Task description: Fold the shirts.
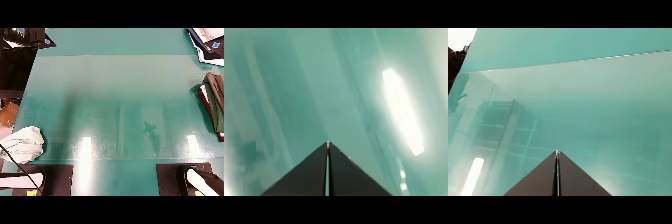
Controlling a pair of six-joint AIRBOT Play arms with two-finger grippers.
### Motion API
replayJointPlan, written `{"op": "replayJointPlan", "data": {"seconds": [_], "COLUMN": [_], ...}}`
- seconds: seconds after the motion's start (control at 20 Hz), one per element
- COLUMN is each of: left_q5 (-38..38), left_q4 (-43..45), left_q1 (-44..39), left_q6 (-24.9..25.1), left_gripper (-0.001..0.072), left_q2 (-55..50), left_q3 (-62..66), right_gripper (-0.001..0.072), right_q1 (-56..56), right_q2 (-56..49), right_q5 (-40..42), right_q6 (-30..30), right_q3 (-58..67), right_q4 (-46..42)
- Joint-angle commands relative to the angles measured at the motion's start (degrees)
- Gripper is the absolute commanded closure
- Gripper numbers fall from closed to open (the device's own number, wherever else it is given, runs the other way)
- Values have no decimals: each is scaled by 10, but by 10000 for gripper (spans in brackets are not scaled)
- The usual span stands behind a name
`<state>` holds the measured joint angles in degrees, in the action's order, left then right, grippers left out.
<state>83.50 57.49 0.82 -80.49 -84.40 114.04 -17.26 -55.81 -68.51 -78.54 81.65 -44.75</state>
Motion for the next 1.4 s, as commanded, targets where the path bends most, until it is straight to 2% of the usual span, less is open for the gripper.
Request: {"op": "replayJointPlan", "data": {"seconds": [0.0,0.15,0.3,0.45,0.6,0.65,0.7,0.75,0.85,1.0,1.25,1.35], "left_q5": [99,163,196,196,188,182,166,146,105,45,-59,-76], "left_q4": [18,174,276,337,345,353,359,376,424,486,512,512], "left_q1": [0,0,0,0,0,0,0,0,0,0,0,0], "left_q6": [-17,-44,-51,-52,-77,-81,-81,-81,-84,-123,-166,-178], "left_gripper": [685,685,684,683,681,635,374,167,150,150,150,152], "left_q2": [22,91,180,264,318,326,330,330,330,330,330,330], "left_q3": [0,-24,-102,-228,-387,-439,-487,-535,-621,-715,-789,-789], "right_gripper": [697,697,698,697,697,697,698,697,697,697,697,697], "right_q1": [-9,-8,-8,-8,-8,-8,-8,-8,-8,-8,-8,-8], "right_q2": [0,0,0,0,0,0,0,0,0,0,0,0], "right_q5": [0,0,12,20,22,22,22,21,20,19,5,4], "right_q6": [7,24,43,47,47,47,47,47,47,47,47,47], "right_q3": [0,0,0,0,0,0,0,0,0,0,0,0], "right_q4": [-1,-3,-5,-4,-4,-5,-4,-4,-4,-4,-4,-4]}}
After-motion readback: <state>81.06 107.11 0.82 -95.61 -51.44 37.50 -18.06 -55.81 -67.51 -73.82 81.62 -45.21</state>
